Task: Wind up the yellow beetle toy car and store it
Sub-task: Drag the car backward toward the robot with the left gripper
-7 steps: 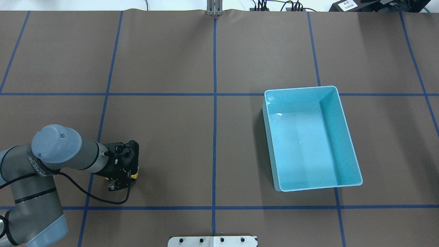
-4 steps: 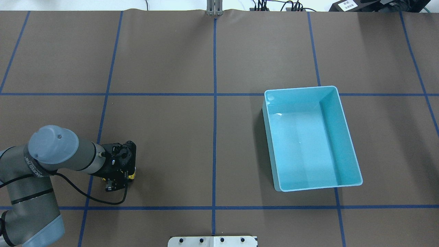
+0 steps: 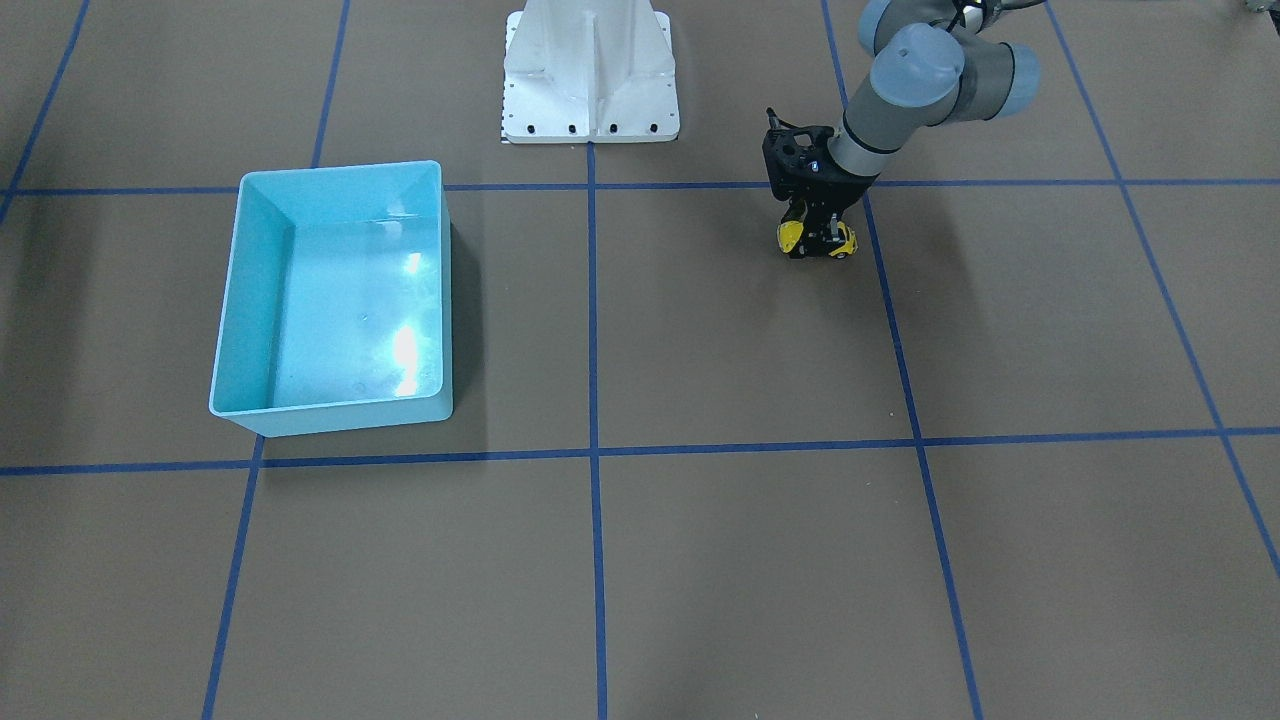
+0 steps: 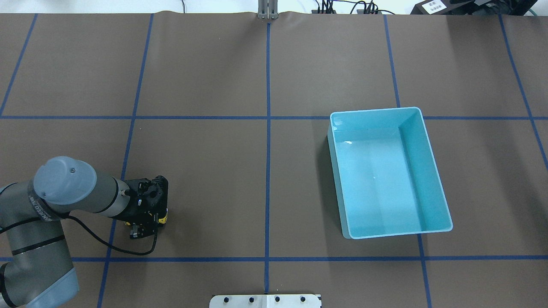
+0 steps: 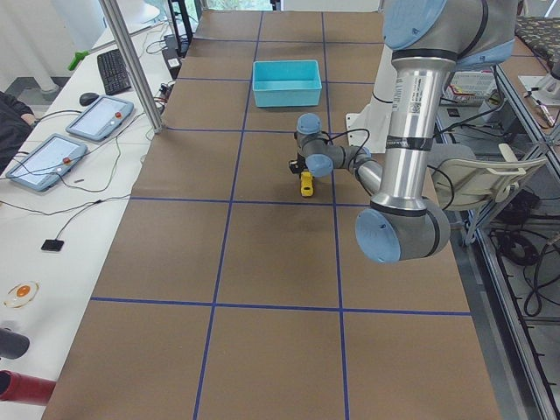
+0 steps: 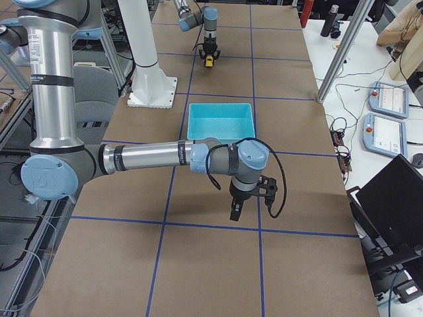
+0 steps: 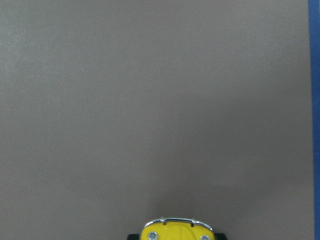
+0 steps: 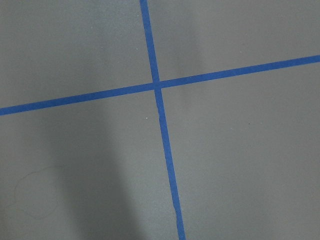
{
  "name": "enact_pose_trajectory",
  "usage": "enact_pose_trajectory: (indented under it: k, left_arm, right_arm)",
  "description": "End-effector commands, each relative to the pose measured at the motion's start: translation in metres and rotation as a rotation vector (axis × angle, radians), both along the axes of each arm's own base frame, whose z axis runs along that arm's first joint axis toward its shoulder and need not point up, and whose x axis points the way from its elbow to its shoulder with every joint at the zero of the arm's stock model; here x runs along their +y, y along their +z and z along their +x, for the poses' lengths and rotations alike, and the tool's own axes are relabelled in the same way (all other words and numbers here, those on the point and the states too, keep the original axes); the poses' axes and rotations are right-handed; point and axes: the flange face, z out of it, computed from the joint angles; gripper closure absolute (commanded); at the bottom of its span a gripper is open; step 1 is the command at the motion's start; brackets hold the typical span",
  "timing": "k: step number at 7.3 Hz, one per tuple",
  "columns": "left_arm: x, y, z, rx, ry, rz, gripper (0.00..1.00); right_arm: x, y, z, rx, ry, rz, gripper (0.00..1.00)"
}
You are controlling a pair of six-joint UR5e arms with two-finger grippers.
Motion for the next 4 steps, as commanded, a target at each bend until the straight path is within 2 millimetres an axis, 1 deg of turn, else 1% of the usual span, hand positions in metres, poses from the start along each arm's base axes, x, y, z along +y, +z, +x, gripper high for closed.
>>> enact_pose_trajectory:
  k: [1,4]
  left_arm:
    - [0.0027,0.0089,-0.0054,-0.003,-0.003,-0.007,1.00]
    - [0.0056,0.0126,-0.0131,-0.007,-0.006,-0.010,1.00]
  right_arm:
    - [-0.0001,-0.0007,0.0000,0.000,0.000,0.001,0.00]
    - [0.0000,-0.0001,-0.0002,-0.003,0.000,0.000,0.00]
